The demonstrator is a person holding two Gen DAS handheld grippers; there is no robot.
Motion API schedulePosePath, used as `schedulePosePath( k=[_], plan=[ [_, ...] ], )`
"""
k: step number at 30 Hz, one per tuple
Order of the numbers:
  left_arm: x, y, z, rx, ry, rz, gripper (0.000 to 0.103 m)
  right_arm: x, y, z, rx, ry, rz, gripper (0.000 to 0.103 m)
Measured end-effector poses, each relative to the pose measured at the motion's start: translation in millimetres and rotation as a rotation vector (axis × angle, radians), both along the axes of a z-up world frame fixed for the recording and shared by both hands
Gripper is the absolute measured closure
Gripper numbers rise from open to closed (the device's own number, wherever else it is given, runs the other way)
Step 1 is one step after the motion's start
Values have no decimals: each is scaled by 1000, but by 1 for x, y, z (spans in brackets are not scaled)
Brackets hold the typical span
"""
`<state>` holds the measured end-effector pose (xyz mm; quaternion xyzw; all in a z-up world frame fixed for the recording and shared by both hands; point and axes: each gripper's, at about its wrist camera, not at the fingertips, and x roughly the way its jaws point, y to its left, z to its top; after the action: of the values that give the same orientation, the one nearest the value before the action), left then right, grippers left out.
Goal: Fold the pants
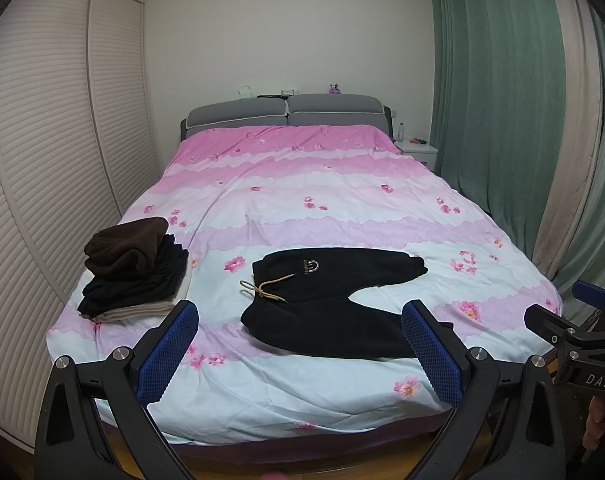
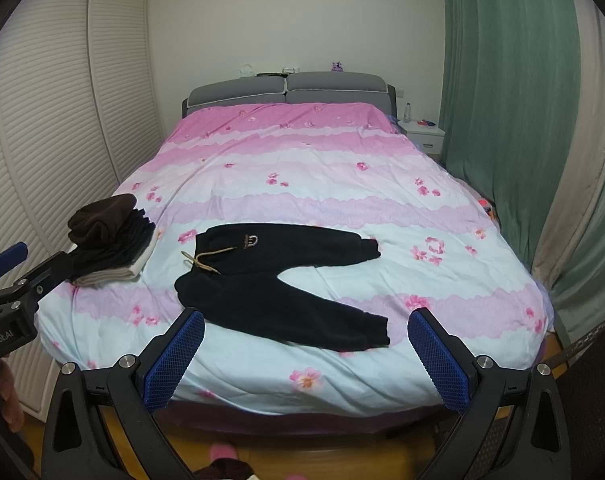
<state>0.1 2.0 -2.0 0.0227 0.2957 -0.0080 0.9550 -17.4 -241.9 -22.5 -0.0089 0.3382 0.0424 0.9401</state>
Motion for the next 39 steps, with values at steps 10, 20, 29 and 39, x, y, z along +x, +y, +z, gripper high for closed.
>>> schedulePosePath(
  k=[10, 20, 29, 39],
  plan=[
    [1, -1, 0, 5, 3, 3, 0, 0, -1, 0, 2, 1, 0, 0],
    [-3, 0, 5, 0, -2, 4, 0, -2, -2, 0, 0, 6, 1, 0],
    [2, -4, -2, 0, 7, 21, 0, -1, -2, -3, -2, 13, 4, 0],
    [11, 0, -18, 12, 48, 69, 0, 14, 1, -16, -7, 51, 29, 0]
  ],
)
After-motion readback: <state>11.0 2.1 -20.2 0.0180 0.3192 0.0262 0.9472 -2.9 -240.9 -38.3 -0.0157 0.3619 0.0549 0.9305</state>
